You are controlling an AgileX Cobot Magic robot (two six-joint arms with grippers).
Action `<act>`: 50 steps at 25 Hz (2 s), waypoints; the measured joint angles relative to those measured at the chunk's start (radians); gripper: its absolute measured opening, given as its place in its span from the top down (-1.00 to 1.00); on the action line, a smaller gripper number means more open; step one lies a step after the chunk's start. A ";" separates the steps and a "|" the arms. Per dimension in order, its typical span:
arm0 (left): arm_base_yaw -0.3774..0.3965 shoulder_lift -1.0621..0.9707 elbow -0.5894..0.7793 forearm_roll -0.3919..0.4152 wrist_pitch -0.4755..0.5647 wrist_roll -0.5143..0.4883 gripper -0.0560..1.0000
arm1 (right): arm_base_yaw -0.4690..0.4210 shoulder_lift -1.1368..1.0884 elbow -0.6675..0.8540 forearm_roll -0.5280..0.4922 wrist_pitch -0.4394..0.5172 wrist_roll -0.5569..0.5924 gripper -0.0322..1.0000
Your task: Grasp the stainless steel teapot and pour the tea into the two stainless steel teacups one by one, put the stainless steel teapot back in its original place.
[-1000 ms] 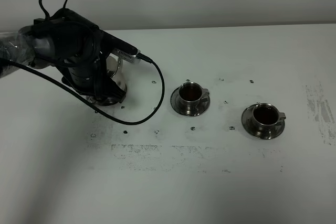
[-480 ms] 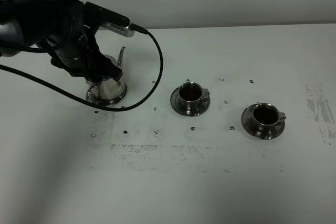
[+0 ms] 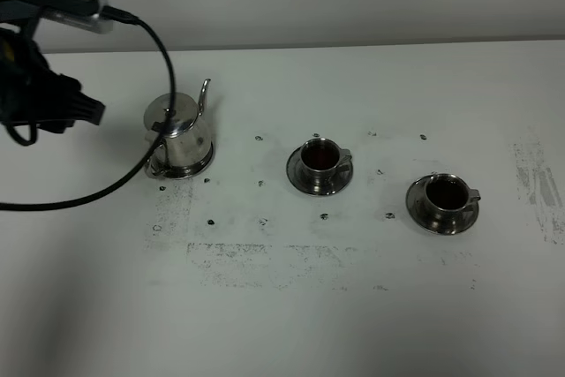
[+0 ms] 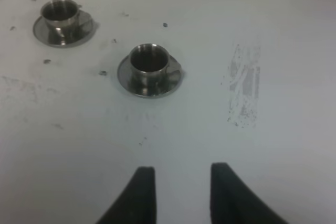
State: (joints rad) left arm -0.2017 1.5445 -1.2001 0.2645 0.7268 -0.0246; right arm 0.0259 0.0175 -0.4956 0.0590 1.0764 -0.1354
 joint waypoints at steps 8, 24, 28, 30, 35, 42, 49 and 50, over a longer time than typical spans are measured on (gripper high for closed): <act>0.207 -0.352 0.177 0.000 -0.024 -0.005 -0.09 | 0.000 0.000 0.000 0.000 0.000 0.000 0.47; 0.306 -0.968 0.608 -0.102 0.140 -0.004 -0.09 | 0.000 0.000 0.000 0.000 0.000 0.000 0.47; 0.306 -1.114 0.650 -0.130 0.184 -0.004 -0.09 | 0.000 0.000 0.000 0.000 0.000 0.000 0.47; 0.306 -1.161 0.665 -0.145 0.224 0.000 -0.09 | 0.000 0.000 0.000 0.000 0.000 0.000 0.47; 0.306 -1.233 0.679 -0.235 0.282 0.066 -0.09 | 0.000 0.000 0.000 0.000 0.000 0.000 0.47; 0.306 -1.295 0.680 -0.372 0.293 0.142 -0.09 | 0.000 0.000 0.000 0.000 0.000 0.000 0.47; 0.306 -1.391 0.691 -0.383 0.313 0.147 -0.09 | 0.000 0.000 0.000 0.000 0.000 0.000 0.47; 0.306 -1.402 0.691 -0.383 0.313 0.147 -0.09 | 0.000 0.000 0.000 0.000 0.000 0.000 0.47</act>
State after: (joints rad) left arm 0.1039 0.1428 -0.5095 -0.1187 1.0393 0.1220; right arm 0.0259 0.0175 -0.4956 0.0590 1.0764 -0.1354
